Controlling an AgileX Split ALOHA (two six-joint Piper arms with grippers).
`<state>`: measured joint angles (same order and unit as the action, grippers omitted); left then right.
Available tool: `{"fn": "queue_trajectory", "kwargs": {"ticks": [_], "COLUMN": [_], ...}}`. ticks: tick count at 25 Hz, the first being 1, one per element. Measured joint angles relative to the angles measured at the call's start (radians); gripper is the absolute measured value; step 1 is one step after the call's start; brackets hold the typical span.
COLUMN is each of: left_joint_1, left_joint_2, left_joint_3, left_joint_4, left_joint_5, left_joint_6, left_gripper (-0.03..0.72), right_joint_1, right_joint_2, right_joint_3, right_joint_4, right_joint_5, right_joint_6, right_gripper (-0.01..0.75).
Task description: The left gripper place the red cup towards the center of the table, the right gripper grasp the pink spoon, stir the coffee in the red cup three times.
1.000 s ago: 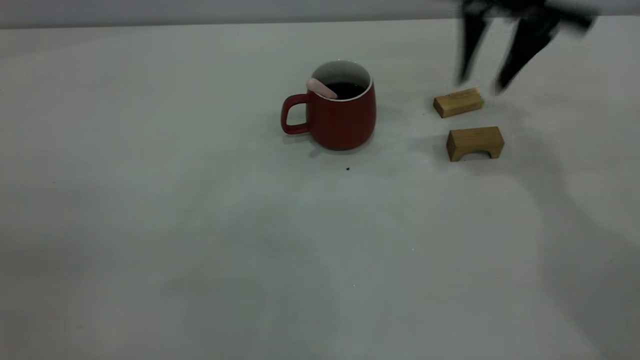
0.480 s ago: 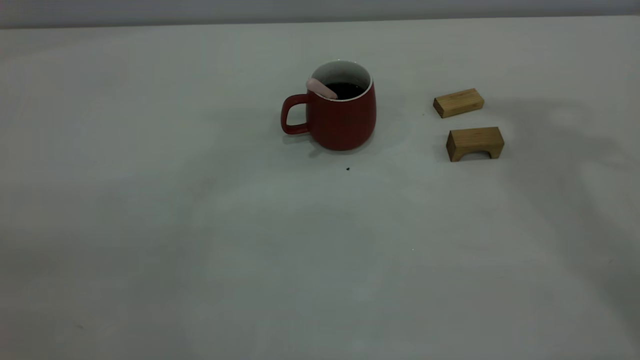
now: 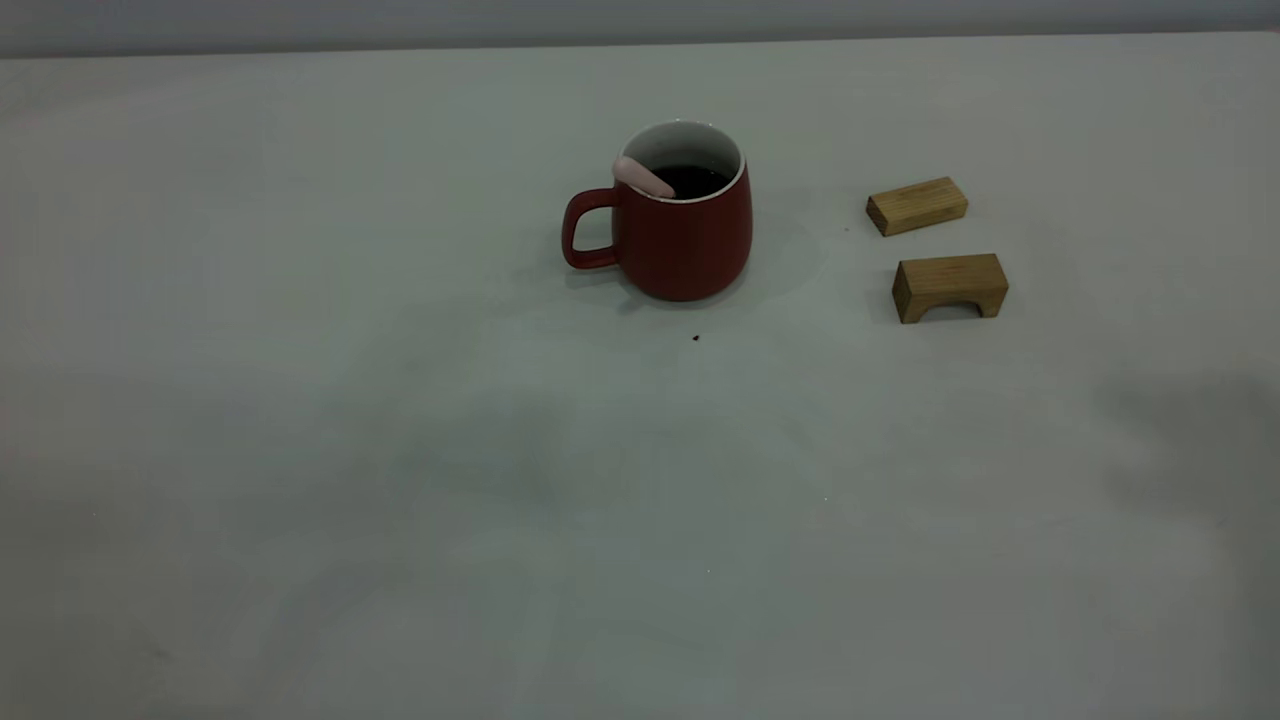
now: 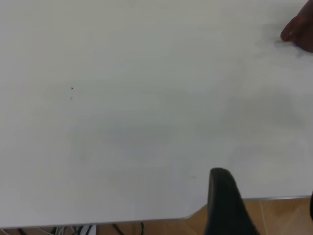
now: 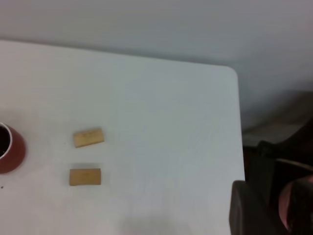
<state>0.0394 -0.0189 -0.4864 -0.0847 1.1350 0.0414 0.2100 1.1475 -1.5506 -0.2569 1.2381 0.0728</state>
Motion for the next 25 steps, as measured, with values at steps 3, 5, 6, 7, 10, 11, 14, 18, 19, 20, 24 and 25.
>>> {"fn": "queue_trajectory", "kwargs": {"ticks": [3, 5, 6, 7, 10, 11, 14, 18, 19, 20, 24, 25], "left_joint_1": [0.000, 0.000, 0.000, 0.000, 0.000, 0.000, 0.000, 0.000, 0.000, 0.000, 0.000, 0.000], "left_joint_2": [0.000, 0.000, 0.000, 0.000, 0.000, 0.000, 0.000, 0.000, 0.000, 0.000, 0.000, 0.000], "left_joint_3": [0.000, 0.000, 0.000, 0.000, 0.000, 0.000, 0.000, 0.000, 0.000, 0.000, 0.000, 0.000], "left_joint_4": [0.000, 0.000, 0.000, 0.000, 0.000, 0.000, 0.000, 0.000, 0.000, 0.000, 0.000, 0.000], "left_joint_5": [0.000, 0.000, 0.000, 0.000, 0.000, 0.000, 0.000, 0.000, 0.000, -0.001, -0.001, -0.001], "left_joint_6": [0.000, 0.000, 0.000, 0.000, 0.000, 0.000, 0.000, 0.000, 0.000, 0.000, 0.000, 0.000], "left_gripper": [0.482, 0.482, 0.482, 0.482, 0.482, 0.482, 0.482, 0.482, 0.482, 0.482, 0.482, 0.482], "right_joint_1": [0.000, 0.000, 0.000, -0.005, -0.047, -0.064, -0.100, -0.116, -0.117, -0.118, -0.121, -0.121], "right_joint_2": [-0.159, -0.284, -0.352, -0.411, -0.617, -0.682, -0.841, -0.981, -1.010, -1.039, -1.124, -1.127], "right_joint_3": [0.118, 0.212, 0.267, 0.325, 0.493, 0.545, 0.714, 0.866, 0.893, 0.921, 1.011, 1.028], "right_joint_4": [0.021, 0.025, 0.028, 0.033, 0.042, 0.044, 0.054, 0.111, 0.129, 0.143, 0.175, 0.178], "right_joint_5": [0.000, 0.000, 0.000, 0.000, 0.000, -0.001, -0.006, -0.053, -0.067, -0.086, -0.123, -0.126], "right_joint_6": [-0.003, -0.012, -0.016, -0.020, -0.023, -0.023, -0.022, -0.022, -0.022, -0.022, -0.025, -0.025], "right_gripper": [0.233, 0.235, 0.236, 0.236, 0.236, 0.236, 0.236, 0.236, 0.236, 0.236, 0.236, 0.236]}}
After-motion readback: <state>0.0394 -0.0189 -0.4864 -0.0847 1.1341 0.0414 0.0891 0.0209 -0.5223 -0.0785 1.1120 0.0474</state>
